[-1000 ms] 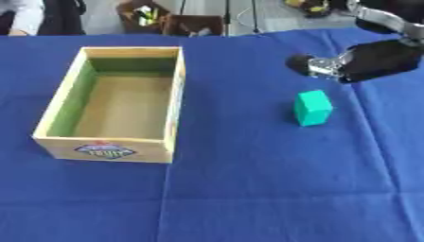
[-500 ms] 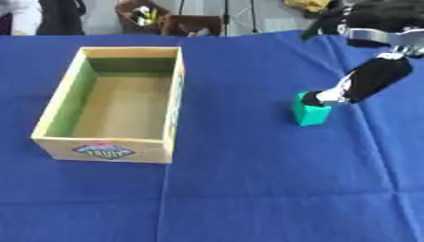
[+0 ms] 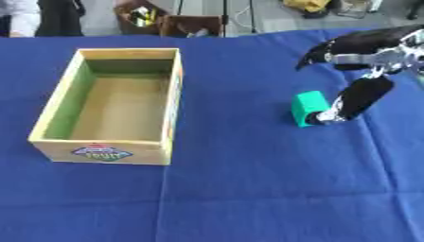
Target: Pick up objects on the table and place them in the box.
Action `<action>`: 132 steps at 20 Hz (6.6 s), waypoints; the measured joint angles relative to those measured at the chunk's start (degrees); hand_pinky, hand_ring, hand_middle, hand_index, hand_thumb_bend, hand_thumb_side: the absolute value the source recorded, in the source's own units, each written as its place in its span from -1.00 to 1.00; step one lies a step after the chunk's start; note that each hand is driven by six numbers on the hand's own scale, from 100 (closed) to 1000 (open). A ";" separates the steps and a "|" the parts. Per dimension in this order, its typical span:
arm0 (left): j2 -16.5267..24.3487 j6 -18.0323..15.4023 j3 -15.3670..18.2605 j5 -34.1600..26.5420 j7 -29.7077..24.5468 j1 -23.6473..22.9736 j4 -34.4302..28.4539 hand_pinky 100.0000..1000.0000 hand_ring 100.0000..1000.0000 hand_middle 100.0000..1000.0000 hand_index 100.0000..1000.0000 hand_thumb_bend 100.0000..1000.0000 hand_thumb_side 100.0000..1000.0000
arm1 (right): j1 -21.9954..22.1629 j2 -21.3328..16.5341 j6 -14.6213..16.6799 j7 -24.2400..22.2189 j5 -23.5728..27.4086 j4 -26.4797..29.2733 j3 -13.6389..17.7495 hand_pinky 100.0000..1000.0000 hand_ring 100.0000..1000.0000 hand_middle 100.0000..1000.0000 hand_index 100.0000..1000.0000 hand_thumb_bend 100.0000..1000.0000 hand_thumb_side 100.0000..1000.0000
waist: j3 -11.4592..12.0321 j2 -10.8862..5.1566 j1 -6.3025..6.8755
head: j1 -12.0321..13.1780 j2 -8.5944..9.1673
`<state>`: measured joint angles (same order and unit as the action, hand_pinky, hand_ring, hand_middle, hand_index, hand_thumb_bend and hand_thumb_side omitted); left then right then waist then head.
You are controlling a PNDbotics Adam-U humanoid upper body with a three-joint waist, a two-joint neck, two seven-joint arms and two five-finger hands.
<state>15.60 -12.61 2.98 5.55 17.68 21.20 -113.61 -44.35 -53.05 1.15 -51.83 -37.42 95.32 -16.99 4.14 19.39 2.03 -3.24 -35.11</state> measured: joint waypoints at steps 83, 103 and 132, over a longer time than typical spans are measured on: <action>-0.09 0.52 -0.63 -0.96 -2.00 0.74 0.00 -0.01 0.38 0.72 0.62 -1.00 0.91 | -23.51 29.51 -3.70 17.32 -13.63 -14.95 -2.87 0.38 0.36 -0.41 -0.34 -1.00 -0.18 | 4.47 0.77 -1.62 | -3.81 1.25; -0.61 -0.05 -1.00 -1.75 -2.40 2.12 0.00 0.00 0.37 0.71 0.61 -1.00 0.90 | -24.36 45.70 -7.06 26.44 -28.37 -33.39 -3.13 0.36 0.34 -0.42 -0.35 -1.00 -0.29 | 7.51 1.20 -2.29 | -6.17 2.18; -1.07 -0.22 -1.30 -2.09 -2.23 2.54 0.00 -0.01 0.36 0.72 0.61 -1.00 0.92 | -22.76 50.62 -8.24 29.78 -40.16 -41.22 -2.46 0.65 0.86 0.68 0.88 0.04 0.81 | 8.06 1.85 -2.50 | -6.61 3.27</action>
<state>14.52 -12.83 1.68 3.46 15.46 23.74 -113.61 -67.11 -2.43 -7.09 -22.05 -77.59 54.09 -19.45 12.20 21.24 -0.47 -9.85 -31.84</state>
